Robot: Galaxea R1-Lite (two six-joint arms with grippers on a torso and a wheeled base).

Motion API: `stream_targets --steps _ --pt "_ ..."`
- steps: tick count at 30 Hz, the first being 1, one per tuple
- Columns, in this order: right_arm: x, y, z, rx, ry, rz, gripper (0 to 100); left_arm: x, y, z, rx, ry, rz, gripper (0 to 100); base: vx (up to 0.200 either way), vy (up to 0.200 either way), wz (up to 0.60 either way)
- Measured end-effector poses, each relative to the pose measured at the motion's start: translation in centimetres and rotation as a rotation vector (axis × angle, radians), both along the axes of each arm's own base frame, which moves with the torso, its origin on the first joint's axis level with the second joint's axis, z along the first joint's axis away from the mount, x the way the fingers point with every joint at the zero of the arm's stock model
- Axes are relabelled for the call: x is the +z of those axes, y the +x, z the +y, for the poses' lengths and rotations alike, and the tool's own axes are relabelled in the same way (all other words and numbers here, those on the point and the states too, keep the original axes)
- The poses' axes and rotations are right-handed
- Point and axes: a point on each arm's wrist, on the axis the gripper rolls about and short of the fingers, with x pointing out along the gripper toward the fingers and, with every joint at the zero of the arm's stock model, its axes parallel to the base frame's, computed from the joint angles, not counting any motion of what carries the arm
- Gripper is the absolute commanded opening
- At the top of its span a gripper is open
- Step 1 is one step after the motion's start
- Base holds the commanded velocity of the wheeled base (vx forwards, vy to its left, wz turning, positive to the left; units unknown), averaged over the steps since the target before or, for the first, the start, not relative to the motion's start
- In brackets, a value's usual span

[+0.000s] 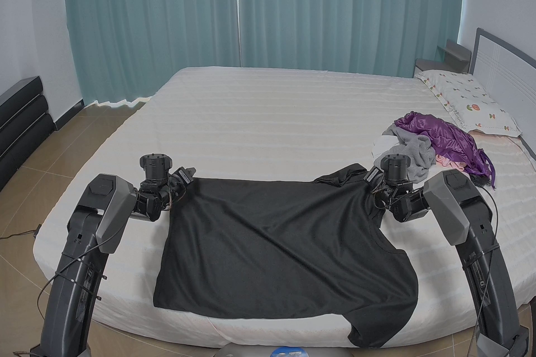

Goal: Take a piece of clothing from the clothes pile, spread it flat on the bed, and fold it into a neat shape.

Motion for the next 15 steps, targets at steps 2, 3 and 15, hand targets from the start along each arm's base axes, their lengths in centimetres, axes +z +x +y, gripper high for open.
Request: stream_targets --steps 2,3,15 --pt "0.02 0.00 0.04 0.000 0.000 -0.001 0 0.01 0.02 0.00 0.001 0.000 -0.006 0 0.000 0.000 0.00" --pt "0.05 0.00 0.04 -0.001 0.000 -0.001 0 0.00 0.03 0.00 0.001 0.000 -0.008 0 0.000 0.000 0.00" --pt "0.89 0.29 -0.40 -0.034 -0.004 -0.064 0 0.78 0.32 0.53 0.038 -0.001 -0.084 0 0.000 0.000 0.00"
